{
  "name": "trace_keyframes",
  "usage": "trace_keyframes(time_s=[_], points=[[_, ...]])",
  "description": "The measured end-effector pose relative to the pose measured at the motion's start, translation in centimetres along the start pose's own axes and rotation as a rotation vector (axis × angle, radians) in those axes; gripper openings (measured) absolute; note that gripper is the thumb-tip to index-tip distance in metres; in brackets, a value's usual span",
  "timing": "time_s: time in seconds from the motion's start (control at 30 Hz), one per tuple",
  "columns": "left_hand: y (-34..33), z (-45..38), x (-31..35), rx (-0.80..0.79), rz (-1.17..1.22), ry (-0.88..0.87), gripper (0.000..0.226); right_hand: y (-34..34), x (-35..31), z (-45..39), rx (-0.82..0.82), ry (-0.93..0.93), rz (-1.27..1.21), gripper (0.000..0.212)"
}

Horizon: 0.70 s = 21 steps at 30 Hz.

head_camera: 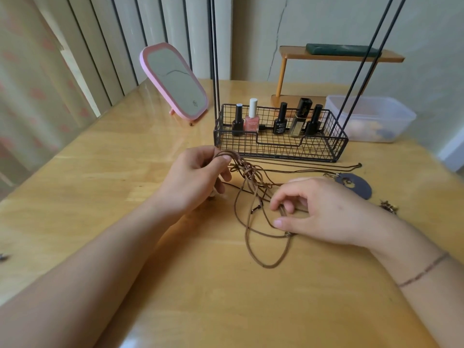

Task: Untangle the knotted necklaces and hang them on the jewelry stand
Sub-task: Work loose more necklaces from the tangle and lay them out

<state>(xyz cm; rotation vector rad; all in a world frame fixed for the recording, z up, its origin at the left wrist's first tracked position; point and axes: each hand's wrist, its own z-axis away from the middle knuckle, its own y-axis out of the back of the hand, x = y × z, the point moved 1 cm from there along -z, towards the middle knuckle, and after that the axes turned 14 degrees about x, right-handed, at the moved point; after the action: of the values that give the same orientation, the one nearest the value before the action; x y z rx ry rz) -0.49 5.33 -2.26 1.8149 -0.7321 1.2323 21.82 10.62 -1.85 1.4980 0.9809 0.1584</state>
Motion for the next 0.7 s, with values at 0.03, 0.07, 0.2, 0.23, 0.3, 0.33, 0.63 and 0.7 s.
trace_keyframes(time_s=[0.03, 0.07, 0.2, 0.23, 0.3, 0.33, 0.63, 0.7], points=[[0.1, 0.0, 0.0, 0.007, -0.024, -0.026, 0.029, 0.5, 0.1, 0.1, -0.041, -0.018, 0.009, 0.020], [0.1, 0.0, 0.1, 0.011, -0.045, -0.052, 0.030, 1.0, 0.3, 0.3, -0.081, -0.037, 0.018, 0.020], [0.1, 0.1, 0.0, -0.027, -0.079, -0.133, 0.029, 1.9, 0.2, 0.7, -0.135, -0.014, 0.095, 0.015], [0.0, 0.1, 0.0, -0.045, -0.070, -0.143, 0.027, 1.8, -0.1, 0.6, -0.085, 0.009, 0.106, 0.015], [0.0, 0.1, 0.0, -0.072, -0.051, -0.160, 0.025, 1.3, -0.6, 0.5, 0.062, 0.018, 0.065, 0.018], [0.0, 0.2, 0.0, -0.078, -0.047, -0.171, 0.024, 1.1, -0.9, 0.4, 0.126, 0.009, 0.032, 0.019], [0.3, 0.0, 0.3, -0.104, 0.018, -0.157, 0.026, -0.8, -0.3, -0.2, 0.270, -0.102, -0.047, 0.014], [0.5, 0.1, 0.6, -0.131, 0.057, -0.130, 0.024, -0.4, 0.1, -0.3, 0.308, -0.127, -0.042, 0.018]])
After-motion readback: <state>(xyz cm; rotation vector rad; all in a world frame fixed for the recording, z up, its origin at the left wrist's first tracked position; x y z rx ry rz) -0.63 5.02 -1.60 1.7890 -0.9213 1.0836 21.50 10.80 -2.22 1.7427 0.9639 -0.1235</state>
